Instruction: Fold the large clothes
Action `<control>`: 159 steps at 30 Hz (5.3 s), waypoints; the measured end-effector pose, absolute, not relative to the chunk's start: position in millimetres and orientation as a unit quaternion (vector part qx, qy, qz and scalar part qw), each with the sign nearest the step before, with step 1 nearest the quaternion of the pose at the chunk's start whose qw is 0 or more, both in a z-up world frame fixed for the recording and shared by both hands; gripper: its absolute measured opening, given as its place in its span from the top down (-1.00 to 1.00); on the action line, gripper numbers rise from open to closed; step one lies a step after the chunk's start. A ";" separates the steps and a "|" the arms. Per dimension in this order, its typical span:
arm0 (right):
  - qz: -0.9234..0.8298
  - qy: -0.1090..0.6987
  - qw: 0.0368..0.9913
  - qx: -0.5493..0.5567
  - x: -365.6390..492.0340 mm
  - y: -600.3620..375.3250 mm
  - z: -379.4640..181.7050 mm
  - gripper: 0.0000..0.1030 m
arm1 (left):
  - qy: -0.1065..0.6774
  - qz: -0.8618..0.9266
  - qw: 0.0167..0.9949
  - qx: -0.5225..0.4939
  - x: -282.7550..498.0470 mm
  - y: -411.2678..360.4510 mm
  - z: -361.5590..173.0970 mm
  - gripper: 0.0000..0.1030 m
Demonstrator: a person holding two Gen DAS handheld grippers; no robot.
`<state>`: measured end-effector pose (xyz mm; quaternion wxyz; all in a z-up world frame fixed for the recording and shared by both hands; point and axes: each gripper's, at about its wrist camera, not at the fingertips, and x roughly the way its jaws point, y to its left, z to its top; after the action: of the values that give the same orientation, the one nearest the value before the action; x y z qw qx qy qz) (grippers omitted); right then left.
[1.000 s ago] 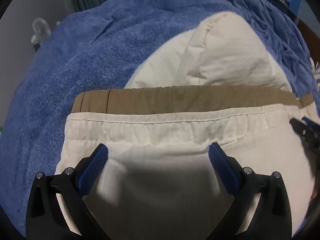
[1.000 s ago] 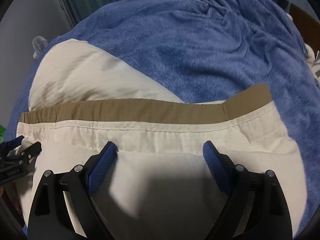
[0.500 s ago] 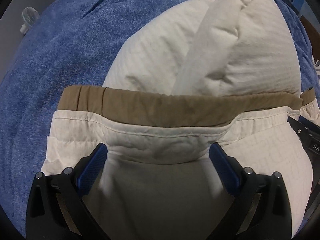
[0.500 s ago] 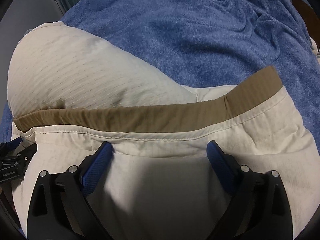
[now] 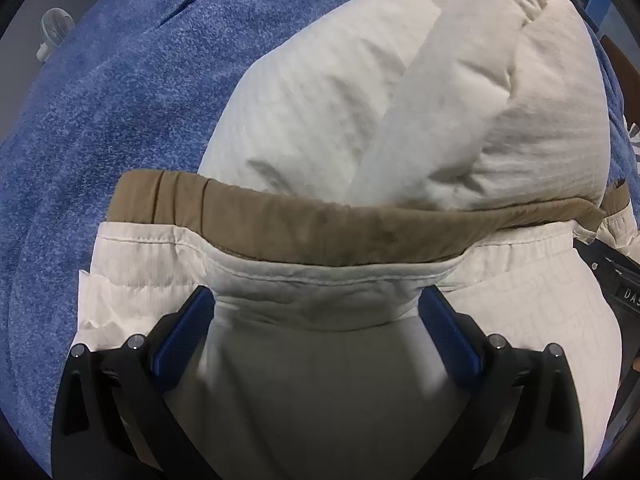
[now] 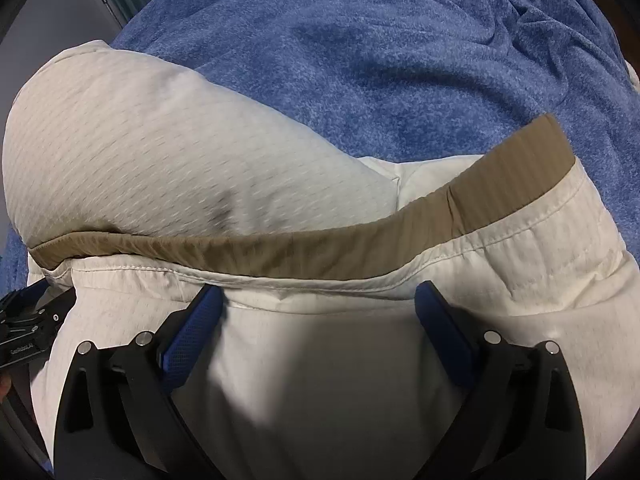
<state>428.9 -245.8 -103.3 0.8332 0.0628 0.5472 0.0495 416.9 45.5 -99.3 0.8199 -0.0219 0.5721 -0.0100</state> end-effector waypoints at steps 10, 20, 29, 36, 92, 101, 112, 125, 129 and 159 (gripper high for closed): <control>0.052 0.539 0.838 0.071 435.1 -247.1 -109.3 -0.80 | 0.559 -0.014 0.829 -0.028 420.4 47.9 -104.8 -0.90; 0.125 0.439 0.889 0.025 322.4 -265.0 -55.6 -0.75 | 0.476 -0.056 0.877 -0.038 306.0 51.2 -51.9 -0.88; 0.117 0.402 0.906 -0.064 232.6 -289.1 -74.6 -0.74 | 0.476 -0.071 0.877 0.015 242.6 45.4 -70.1 -0.88; 0.105 0.385 0.915 -0.059 229.0 -286.5 -81.0 -0.74 | 0.459 -0.050 0.887 0.019 237.5 43.0 -77.0 -0.89; 0.123 0.462 0.868 0.134 339.4 -424.0 -86.3 -0.51 | 0.492 -0.122 0.852 -0.130 306.9 204.2 -89.9 -0.45; 0.171 0.483 0.829 0.223 372.6 -424.6 -111.6 -0.33 | 0.476 -0.155 0.850 -0.162 340.3 191.8 -111.3 -0.45; 0.167 0.396 0.892 0.136 331.2 -389.8 -52.2 0.78 | 0.428 -0.193 0.879 -0.079 318.3 164.4 -65.0 0.80; 0.219 0.271 0.923 0.164 165.2 -404.6 71.6 0.82 | 0.316 -0.247 0.912 -0.081 168.9 150.8 60.6 0.87; 0.226 0.282 0.916 0.177 129.1 -428.9 95.1 0.82 | 0.310 -0.272 0.907 -0.088 121.4 148.1 89.3 0.87; 0.051 0.408 0.909 0.062 11.4 -406.5 22.4 -0.42 | 0.439 -0.125 0.888 -0.057 14.7 84.2 49.2 -0.52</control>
<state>11.4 -406.5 22.4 0.9094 0.0621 0.4080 0.0512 14.7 84.2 49.2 0.8879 -0.0566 0.4393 -0.1246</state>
